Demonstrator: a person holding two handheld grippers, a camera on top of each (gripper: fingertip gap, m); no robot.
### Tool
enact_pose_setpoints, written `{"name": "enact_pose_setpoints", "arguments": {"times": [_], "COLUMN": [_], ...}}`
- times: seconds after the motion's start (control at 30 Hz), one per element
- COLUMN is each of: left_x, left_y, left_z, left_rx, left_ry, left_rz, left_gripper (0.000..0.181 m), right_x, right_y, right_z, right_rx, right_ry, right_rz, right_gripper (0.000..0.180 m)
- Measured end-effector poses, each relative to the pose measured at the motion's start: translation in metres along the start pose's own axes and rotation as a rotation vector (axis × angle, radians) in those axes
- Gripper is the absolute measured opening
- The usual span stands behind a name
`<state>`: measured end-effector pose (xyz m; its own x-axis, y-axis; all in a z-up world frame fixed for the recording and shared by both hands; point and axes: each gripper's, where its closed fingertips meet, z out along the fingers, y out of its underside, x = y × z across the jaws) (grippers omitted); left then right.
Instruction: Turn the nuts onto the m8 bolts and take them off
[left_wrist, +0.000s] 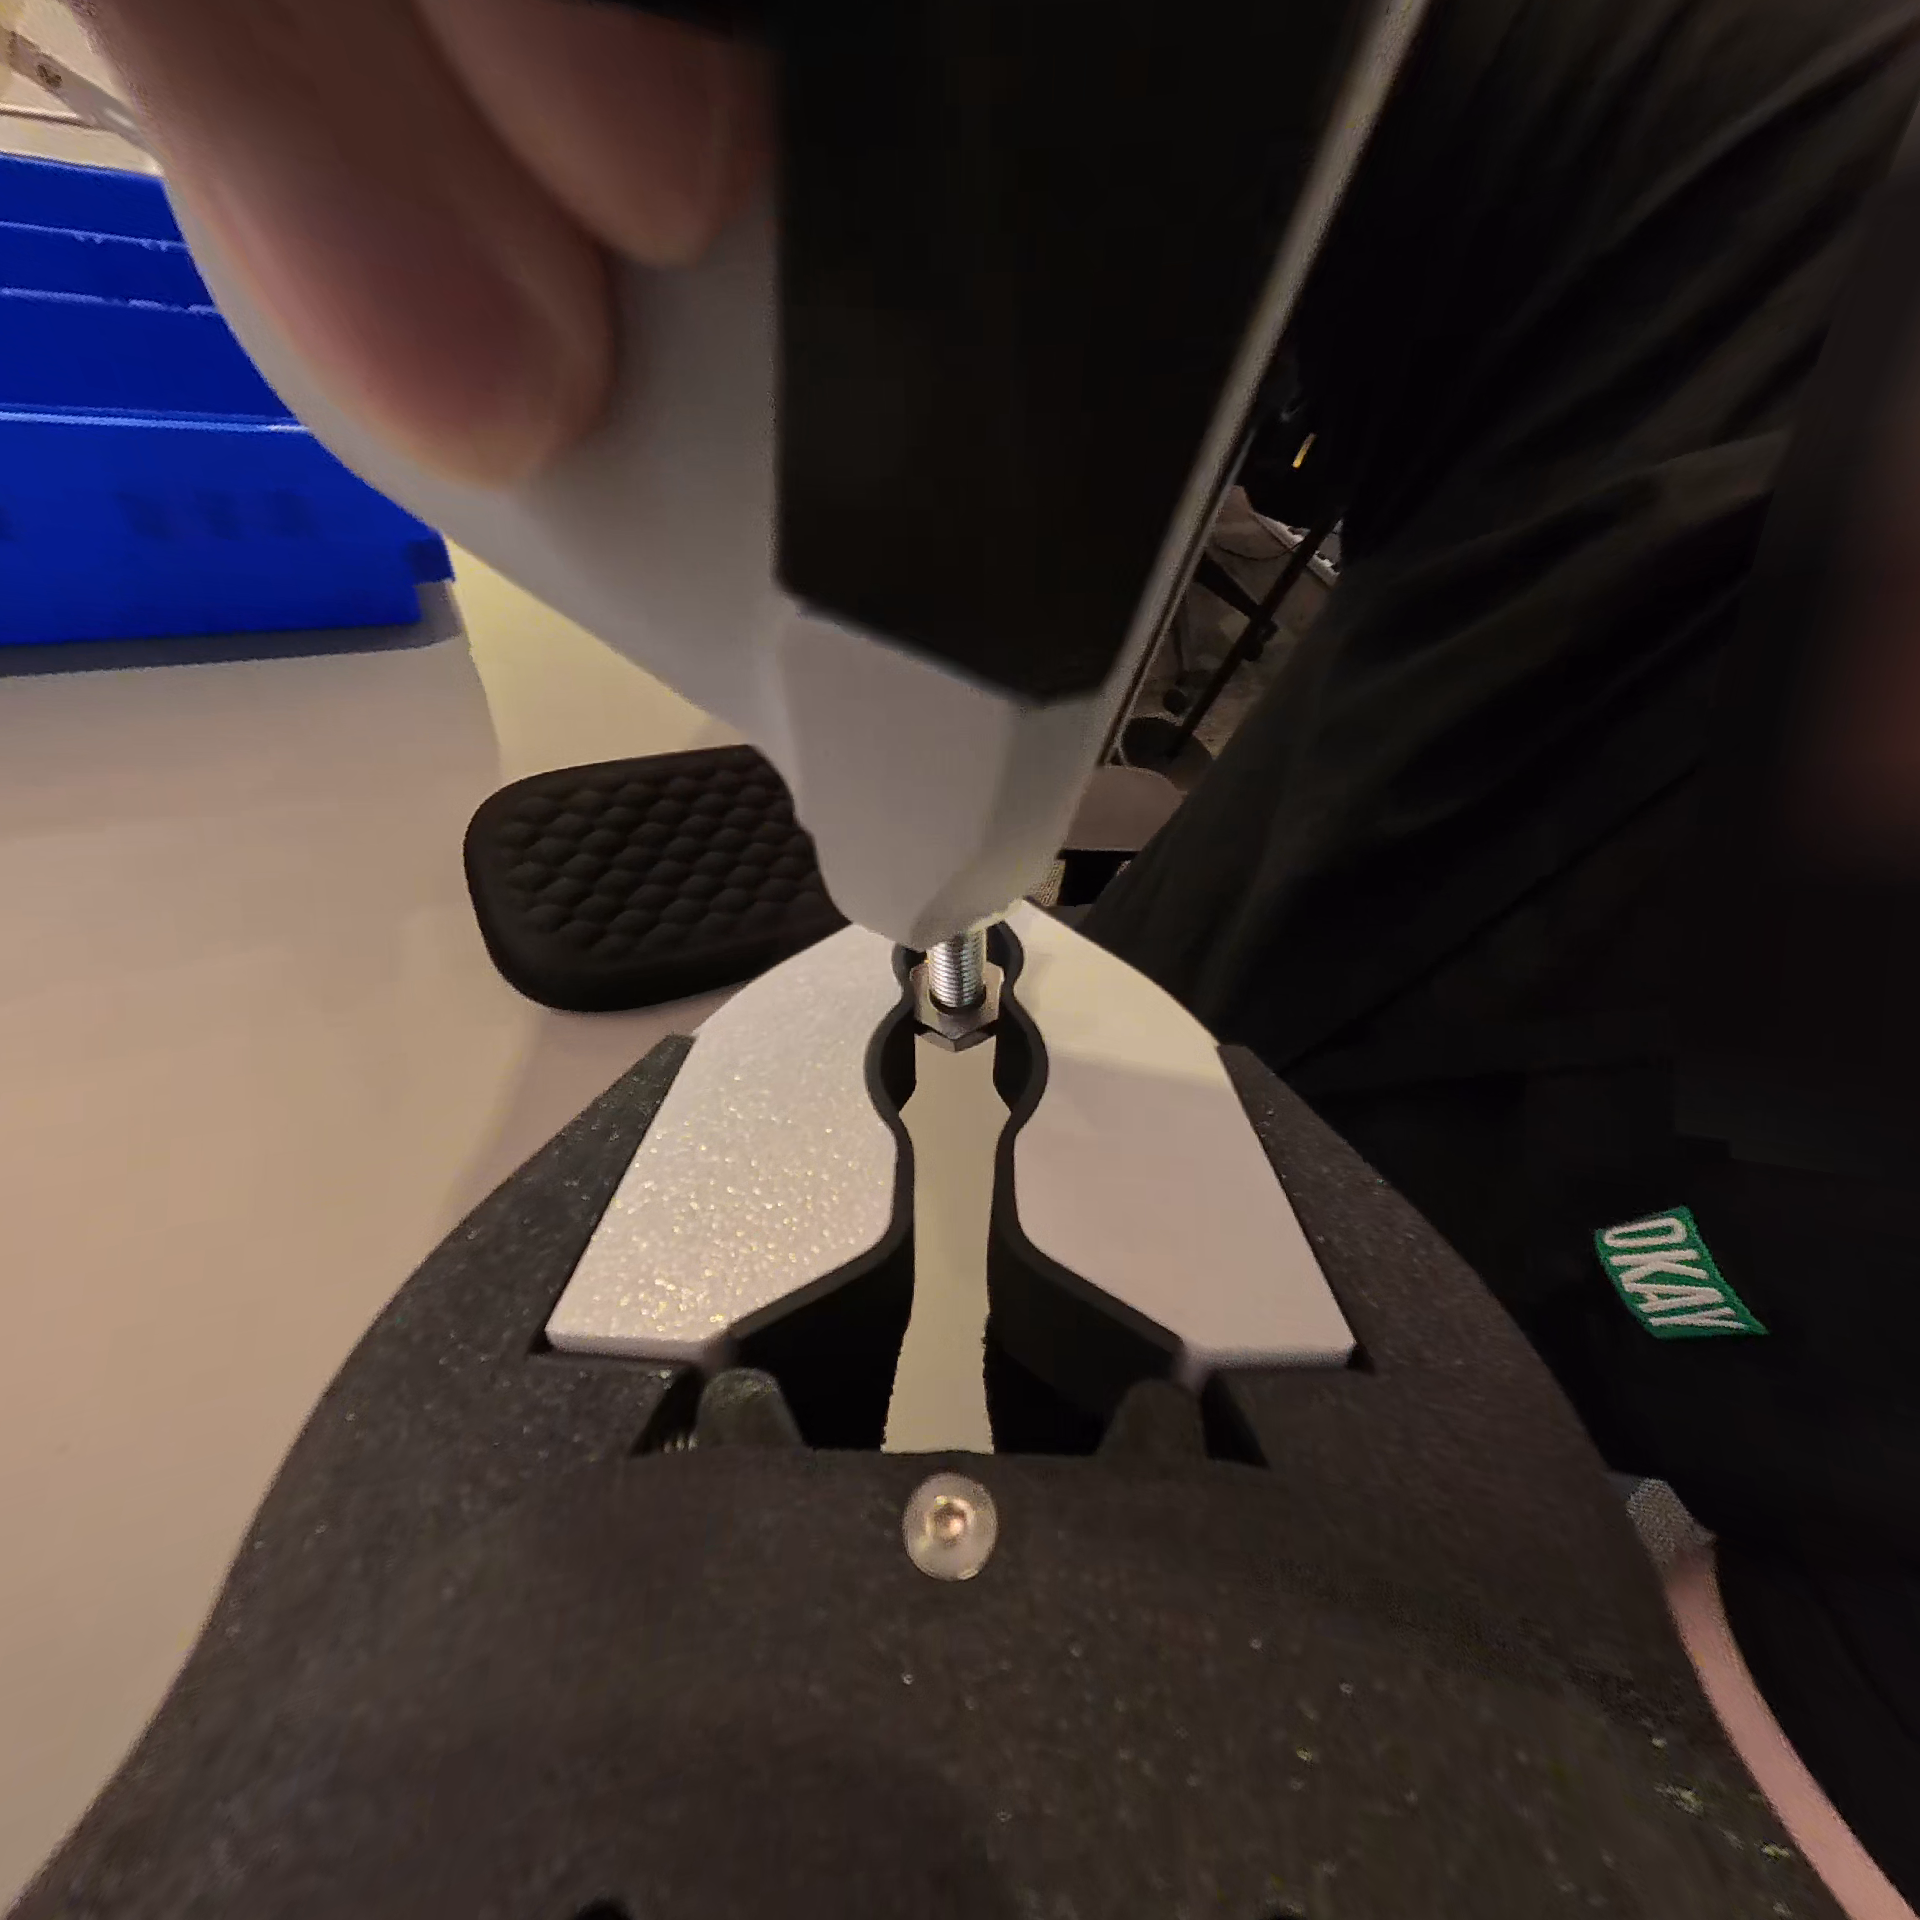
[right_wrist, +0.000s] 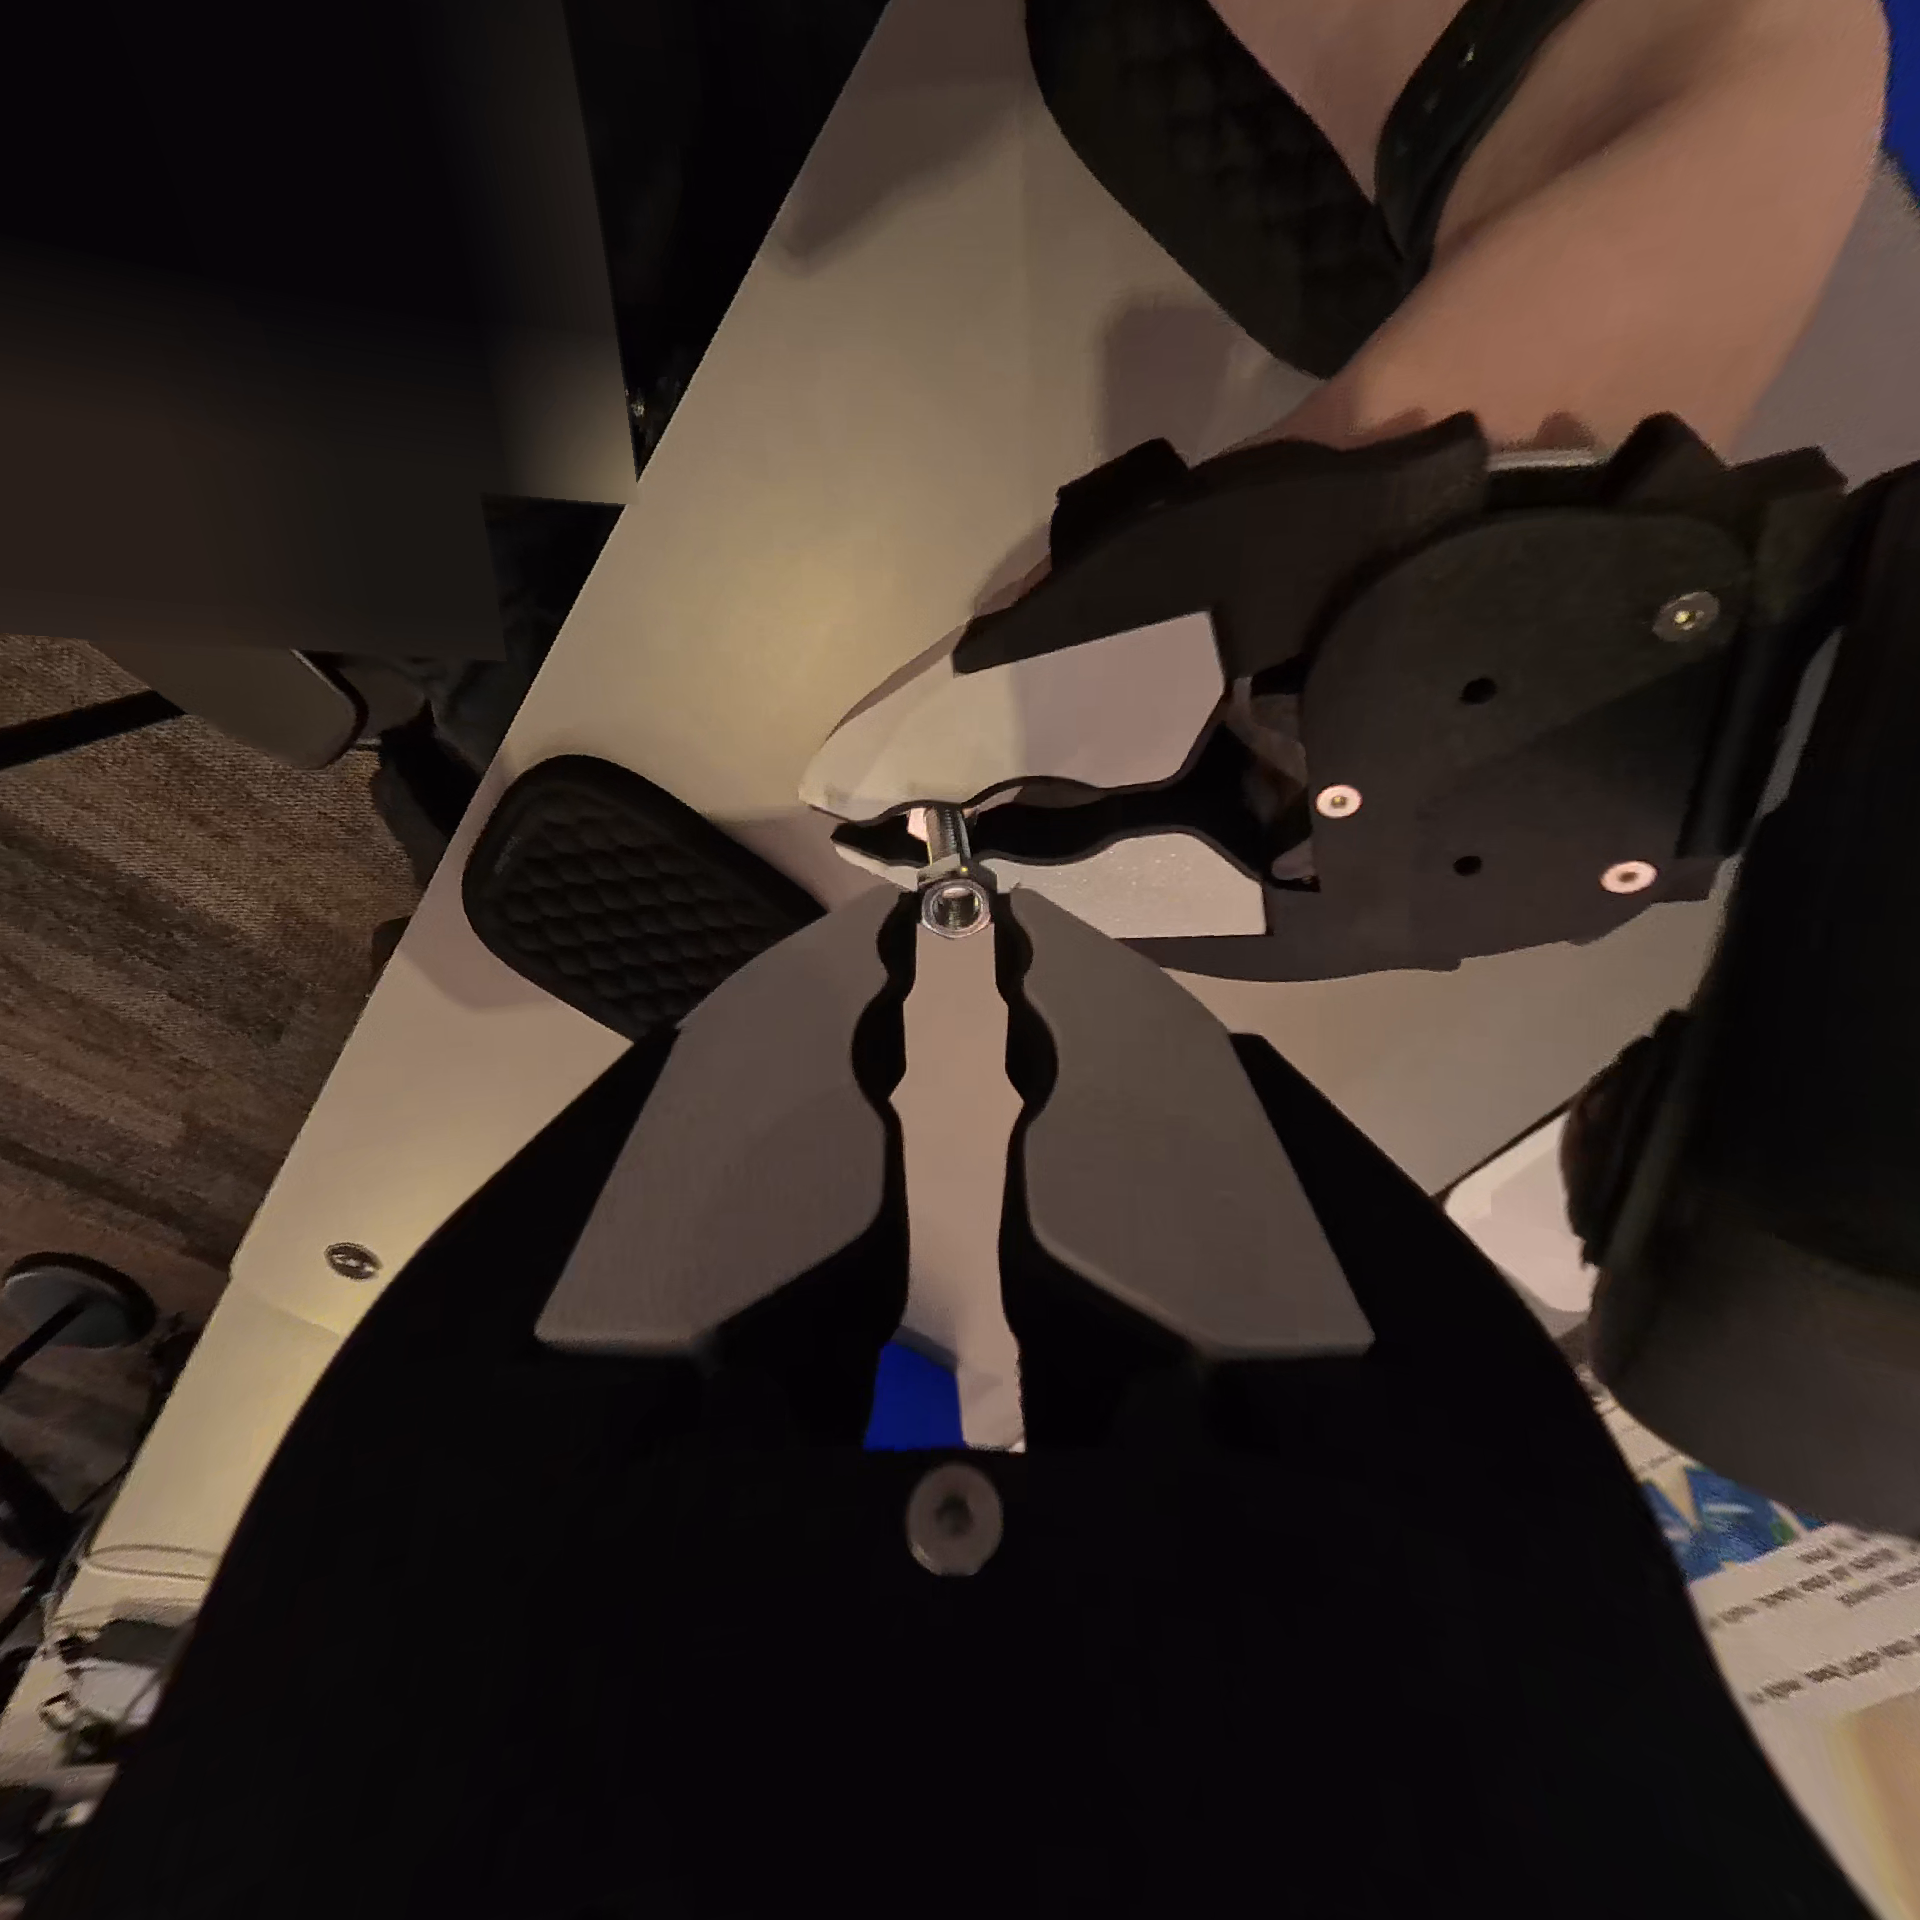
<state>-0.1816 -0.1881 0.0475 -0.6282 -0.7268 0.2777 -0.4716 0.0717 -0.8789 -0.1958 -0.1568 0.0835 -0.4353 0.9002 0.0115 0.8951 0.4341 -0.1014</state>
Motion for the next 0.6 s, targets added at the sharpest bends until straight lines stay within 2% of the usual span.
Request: {"name": "enact_pose_setpoints", "arguments": {"times": [0.17,0.33,0.6], "left_x": [-0.002,-0.014,-0.036], "left_y": [0.001,0.002,0.016], "left_z": [-0.001,-0.007,-0.003], "left_rx": [-0.013,-0.011,-0.082], "left_ry": [-0.030,-0.092,-0.198], "left_rz": [0.018,-0.019,-0.094], "left_gripper": [0.010,0.010,0.010], "right_x": [0.000,0.010,0.013], "right_y": [-0.001,0.006,0.022], "right_z": [0.000,0.001,0.017], "right_rx": [0.068,0.107,0.119], "right_ry": [-0.056,-0.017,-0.046], "right_rz": [0.122,0.274,0.582], "right_gripper": [0.014,0.013,0.013]}}
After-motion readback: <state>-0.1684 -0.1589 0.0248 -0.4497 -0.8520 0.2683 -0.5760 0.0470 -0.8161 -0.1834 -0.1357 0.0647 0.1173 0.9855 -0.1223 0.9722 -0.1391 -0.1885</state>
